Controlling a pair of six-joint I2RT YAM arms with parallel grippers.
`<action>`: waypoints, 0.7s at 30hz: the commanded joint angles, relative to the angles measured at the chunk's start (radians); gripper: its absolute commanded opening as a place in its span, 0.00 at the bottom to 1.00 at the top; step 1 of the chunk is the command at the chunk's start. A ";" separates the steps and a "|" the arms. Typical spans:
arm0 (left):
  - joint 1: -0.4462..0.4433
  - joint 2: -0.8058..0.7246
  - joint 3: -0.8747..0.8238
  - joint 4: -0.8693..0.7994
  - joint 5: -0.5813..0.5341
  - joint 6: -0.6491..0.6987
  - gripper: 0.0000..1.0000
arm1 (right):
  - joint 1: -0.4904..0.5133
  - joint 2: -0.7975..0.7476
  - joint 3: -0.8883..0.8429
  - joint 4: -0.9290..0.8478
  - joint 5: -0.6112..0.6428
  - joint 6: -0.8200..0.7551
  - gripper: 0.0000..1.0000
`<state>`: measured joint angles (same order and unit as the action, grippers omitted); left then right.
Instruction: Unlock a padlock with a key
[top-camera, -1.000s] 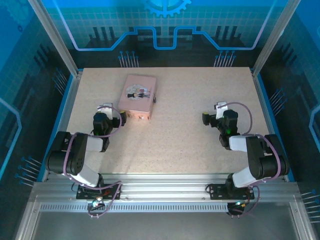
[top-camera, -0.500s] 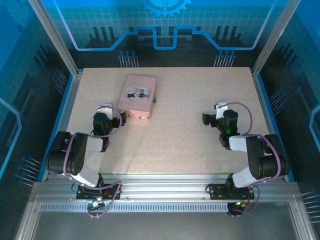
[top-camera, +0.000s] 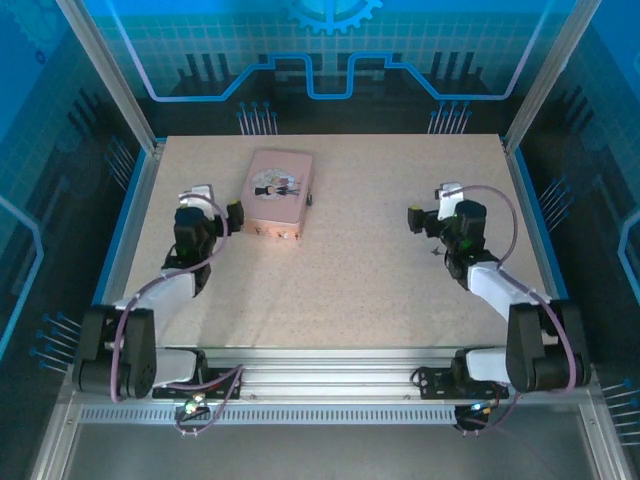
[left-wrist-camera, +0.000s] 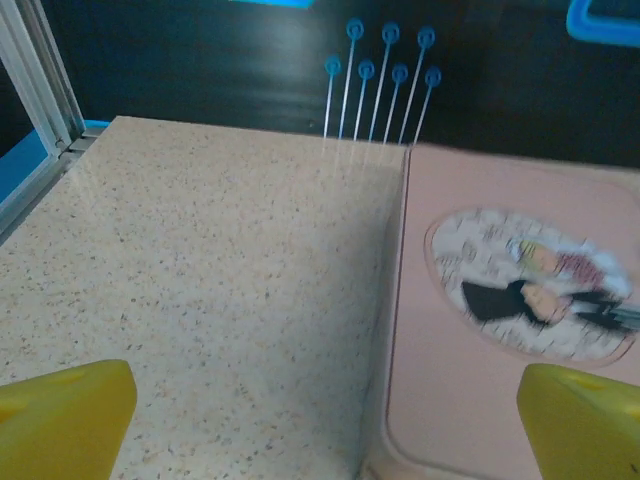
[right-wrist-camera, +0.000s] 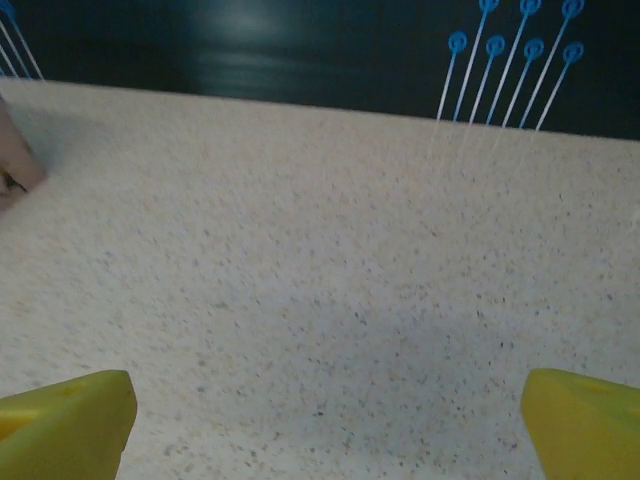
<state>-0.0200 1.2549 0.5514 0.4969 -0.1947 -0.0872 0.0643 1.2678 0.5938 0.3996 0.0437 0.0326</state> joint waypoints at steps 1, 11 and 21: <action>0.049 -0.061 0.087 -0.223 -0.002 -0.210 0.99 | -0.014 -0.088 0.076 -0.161 -0.066 0.151 1.00; 0.117 0.193 0.552 -0.566 0.288 -0.348 0.96 | -0.032 -0.078 0.271 -0.545 -0.214 0.493 1.00; 0.114 0.663 1.000 -0.803 0.426 -0.433 0.90 | 0.100 -0.136 0.272 -0.684 -0.231 0.455 1.00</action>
<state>0.0944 1.8412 1.4708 -0.1688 0.1505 -0.4782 0.1326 1.1698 0.8577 -0.2134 -0.1665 0.4911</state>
